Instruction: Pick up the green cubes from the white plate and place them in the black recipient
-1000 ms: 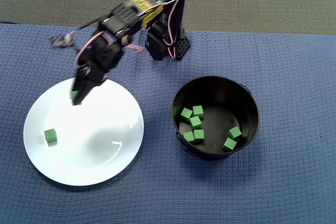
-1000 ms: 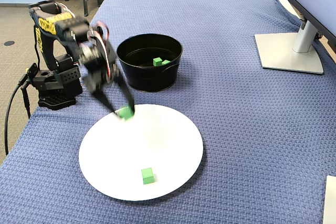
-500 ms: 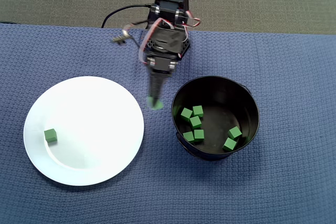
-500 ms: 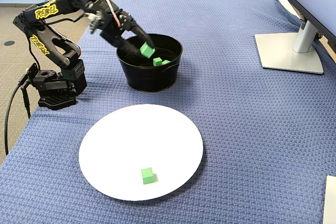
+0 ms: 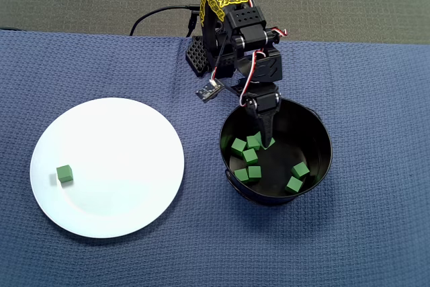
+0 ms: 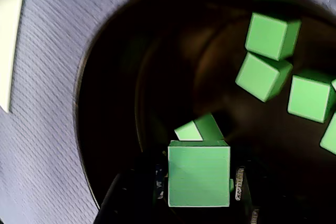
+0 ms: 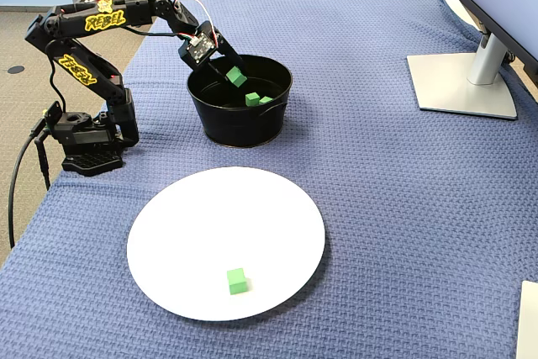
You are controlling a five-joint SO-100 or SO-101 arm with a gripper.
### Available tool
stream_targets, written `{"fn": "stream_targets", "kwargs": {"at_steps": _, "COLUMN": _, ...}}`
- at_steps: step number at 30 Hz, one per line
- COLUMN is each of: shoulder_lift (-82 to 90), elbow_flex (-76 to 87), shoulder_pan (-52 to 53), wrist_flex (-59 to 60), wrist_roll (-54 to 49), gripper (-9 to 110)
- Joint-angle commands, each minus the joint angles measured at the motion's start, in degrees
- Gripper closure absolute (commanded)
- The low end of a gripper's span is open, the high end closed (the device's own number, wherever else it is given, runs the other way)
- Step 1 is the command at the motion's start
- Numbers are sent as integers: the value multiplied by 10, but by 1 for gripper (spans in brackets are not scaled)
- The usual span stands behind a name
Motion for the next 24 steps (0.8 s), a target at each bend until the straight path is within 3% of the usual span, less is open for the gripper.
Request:
{"fn": "stream_targets", "kwargs": {"at_steps": 1, "shoulder_lift": 11, "elbow_flex": -5, "shoulder_pan": -12, "wrist_flex": 1, "wrist_roll": -35, "gripper": 72}}
{"fn": "stream_targets", "kwargs": {"at_steps": 3, "shoulder_lift": 20, "elbow_flex": -12, "shoulder_pan": -6, "wrist_flex": 12, "wrist_roll": -53, "gripper": 67}}
{"fn": "stream_targets", "kwargs": {"at_steps": 9, "shoulder_lift": 36, "elbow_flex": -101, "shoulder_pan": 63, "wrist_flex": 71, "wrist_roll": -98, "gripper": 70}}
{"fn": "stream_targets", "kwargs": {"at_steps": 14, "shoulder_lift": -12, "elbow_flex": -240, "shoulder_pan": 221, "wrist_flex": 112, "wrist_roll": -199, "gripper": 74}}
{"fn": "stream_targets", "kwargs": {"at_steps": 19, "shoulder_lift": -135, "elbow_flex": -311, "shoulder_pan": 411, "wrist_flex": 53, "wrist_roll": -345, "gripper": 77}}
{"fn": "stream_targets", "kwargs": {"at_steps": 24, "shoulder_lift": -243, "elbow_flex": -299, "shoulder_pan": 553, "wrist_flex": -91, "wrist_roll": -483, "gripper": 79}}
